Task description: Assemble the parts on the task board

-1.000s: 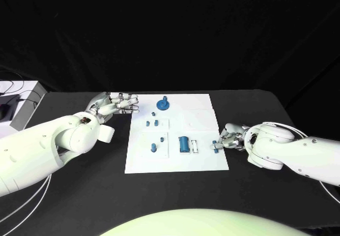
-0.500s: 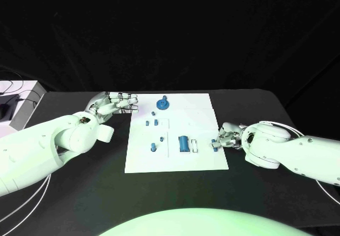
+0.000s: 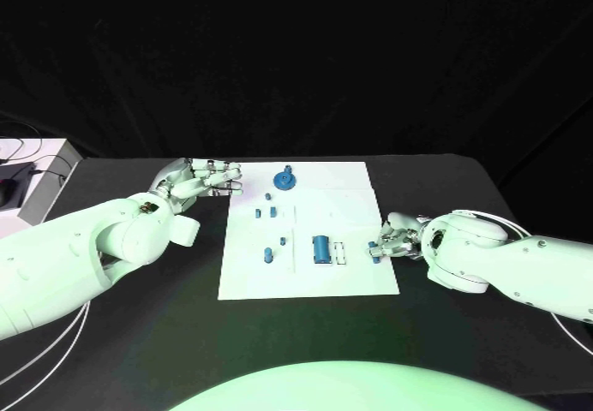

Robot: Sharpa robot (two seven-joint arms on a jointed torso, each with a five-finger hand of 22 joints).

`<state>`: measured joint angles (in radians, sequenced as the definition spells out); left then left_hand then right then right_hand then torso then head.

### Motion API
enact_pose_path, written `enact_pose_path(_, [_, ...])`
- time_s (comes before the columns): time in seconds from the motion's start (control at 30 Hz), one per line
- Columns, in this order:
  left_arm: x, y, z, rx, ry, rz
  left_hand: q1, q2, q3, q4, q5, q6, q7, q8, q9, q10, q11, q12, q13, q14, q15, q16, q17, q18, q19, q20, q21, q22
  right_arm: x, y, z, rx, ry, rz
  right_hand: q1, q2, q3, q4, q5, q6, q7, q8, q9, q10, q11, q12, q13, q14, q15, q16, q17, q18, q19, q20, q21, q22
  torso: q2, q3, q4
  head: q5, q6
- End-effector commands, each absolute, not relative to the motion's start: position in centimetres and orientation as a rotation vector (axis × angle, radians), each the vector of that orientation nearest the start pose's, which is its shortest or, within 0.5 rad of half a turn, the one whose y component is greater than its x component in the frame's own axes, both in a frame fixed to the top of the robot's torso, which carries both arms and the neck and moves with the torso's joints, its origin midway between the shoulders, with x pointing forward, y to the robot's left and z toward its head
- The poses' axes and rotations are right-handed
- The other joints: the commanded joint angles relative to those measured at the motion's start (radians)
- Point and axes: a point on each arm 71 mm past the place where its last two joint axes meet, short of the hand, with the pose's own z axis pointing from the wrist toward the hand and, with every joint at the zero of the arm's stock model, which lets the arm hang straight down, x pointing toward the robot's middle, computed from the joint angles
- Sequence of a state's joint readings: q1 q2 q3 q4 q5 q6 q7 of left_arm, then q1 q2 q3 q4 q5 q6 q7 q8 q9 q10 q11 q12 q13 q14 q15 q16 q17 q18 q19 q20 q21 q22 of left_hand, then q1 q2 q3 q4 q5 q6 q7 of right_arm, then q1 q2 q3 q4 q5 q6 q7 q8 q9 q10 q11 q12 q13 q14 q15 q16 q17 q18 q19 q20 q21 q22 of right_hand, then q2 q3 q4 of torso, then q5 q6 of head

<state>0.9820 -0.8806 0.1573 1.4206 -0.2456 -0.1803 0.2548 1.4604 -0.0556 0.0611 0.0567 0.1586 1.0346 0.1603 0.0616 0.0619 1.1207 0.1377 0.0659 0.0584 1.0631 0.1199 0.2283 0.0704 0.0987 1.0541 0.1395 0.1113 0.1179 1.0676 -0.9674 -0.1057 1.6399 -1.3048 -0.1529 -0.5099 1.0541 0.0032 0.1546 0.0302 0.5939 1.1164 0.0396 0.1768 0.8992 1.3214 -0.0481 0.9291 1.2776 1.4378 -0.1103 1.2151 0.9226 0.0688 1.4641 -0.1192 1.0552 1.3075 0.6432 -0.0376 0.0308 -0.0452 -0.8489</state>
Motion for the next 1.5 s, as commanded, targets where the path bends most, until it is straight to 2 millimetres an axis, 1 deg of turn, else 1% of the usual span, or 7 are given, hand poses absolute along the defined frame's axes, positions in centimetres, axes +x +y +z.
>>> enact_pose_path(0.03, [48.6,25.4,-22.6,-1.081,1.564,-1.441,0.003,0.007,0.001,0.003,0.001,-0.004,0.006,0.001,0.000,-0.008,0.001,-0.005,0.001,-0.007,-0.001,0.003,0.001,-0.019,-0.008,0.001,-0.006,0.000,41.4,-24.7,-28.8,0.202,2.215,0.348,-0.012,-0.002,0.234,-0.196,0.007,-0.028,-0.014,0.005,-0.012,0.001,-0.005,-0.001,-0.001,0.005,0.000,-0.005,0.001,-0.007,0.044,-0.004,0.001,0.143,0.000,-0.0006,-0.0001,0.001,0.000])
enact_pose_path(0.13, [48.6,25.4,-22.6,-1.082,1.563,-1.440,0.003,0.007,0.001,0.003,0.001,-0.004,0.006,0.001,0.000,-0.008,0.001,-0.005,0.001,-0.007,-0.001,0.003,0.001,-0.019,-0.008,0.001,-0.006,0.000,41.4,-24.6,-28.8,0.247,2.215,0.379,-0.027,0.000,0.260,-0.210,0.010,-0.033,-0.013,0.013,0.003,0.003,-0.005,0.001,-0.001,0.005,0.000,-0.005,0.003,-0.007,0.044,-0.003,0.005,0.143,0.000,-0.0001,-0.0002,0.003,0.000])
enact_pose_path(0.33, [48.6,25.5,-22.6,-1.083,1.563,-1.438,0.003,0.007,0.001,0.003,0.001,-0.004,0.006,0.001,0.000,-0.008,0.001,-0.005,0.001,-0.007,-0.001,0.003,0.001,-0.019,-0.008,0.001,-0.006,0.000,41.3,-24.7,-28.7,0.363,2.227,0.448,-0.016,0.001,0.251,-0.222,0.001,-0.036,-0.013,0.015,0.008,0.002,-0.004,0.000,-0.003,0.005,0.001,-0.007,0.001,-0.006,0.043,-0.003,0.001,0.142,0.000,0.0002,0.0001,0.007,-0.001])
enact_pose_path(0.5, [48.6,25.5,-22.6,-1.083,1.563,-1.436,0.003,0.006,0.006,0.004,0.000,-0.003,0.006,0.001,0.000,-0.008,0.001,-0.005,0.001,-0.007,-0.001,0.003,0.001,-0.019,-0.009,0.001,-0.006,0.000,41.4,-24.5,-28.1,0.393,2.214,0.479,-0.015,0.002,0.251,-0.223,0.002,-0.036,-0.013,0.015,0.008,0.001,-0.004,0.000,-0.003,0.005,0.001,-0.007,0.001,-0.006,0.043,-0.003,0.002,0.142,0.000,0.0000,0.0001,0.010,-0.001])
enact_pose_path(0.7, [48.6,25.5,-22.6,-1.083,1.564,-1.436,0.003,0.006,0.006,0.004,0.000,-0.003,0.006,0.001,0.000,-0.008,0.001,-0.005,0.001,-0.007,-0.001,0.003,0.001,-0.019,-0.009,0.001,-0.006,0.000,41.5,-24.2,-27.0,0.393,2.193,0.506,-0.015,0.002,0.246,-0.223,0.001,-0.036,-0.013,0.015,0.008,0.001,-0.004,-0.001,-0.004,0.005,0.001,-0.007,0.001,-0.006,0.043,-0.003,0.002,0.142,0.000,-0.0007,-0.0003,0.012,0.000])
enact_pose_path(1.0, [48.6,25.5,-22.6,-1.083,1.566,-1.435,0.003,0.005,0.008,0.004,0.001,-0.004,0.006,0.001,0.000,-0.008,0.000,-0.005,0.001,-0.007,-0.001,0.003,0.001,-0.019,-0.009,0.001,-0.005,0.000,41.5,-22.9,-26.1,0.369,2.180,0.549,-0.013,0.002,0.233,-0.219,-0.002,-0.034,-0.014,0.011,0.003,-0.001,-0.004,-0.001,-0.005,0.005,0.001,-0.007,0.002,-0.006,0.043,-0.003,0.002,0.142,0.000,0.0002,0.0002,0.018,-0.001])
enact_pose_path(1.5, [48.6,25.5,-22.6,-1.083,1.572,-1.436,0.003,0.005,0.008,0.004,0.001,-0.004,0.006,0.001,0.000,-0.008,0.000,-0.005,0.001,-0.007,-0.001,0.003,0.001,-0.019,-0.009,0.001,-0.005,0.001,42.0,-20.4,-27.2,0.288,2.206,0.548,-0.013,-0.001,0.221,-0.211,-0.008,-0.032,-0.015,0.007,-0.002,-0.002,-0.004,0.000,-0.005,0.005,0.001,-0.008,0.003,-0.006,0.042,-0.003,0.000,0.142,0.000,-0.0005,0.0003,0.021,-0.003])
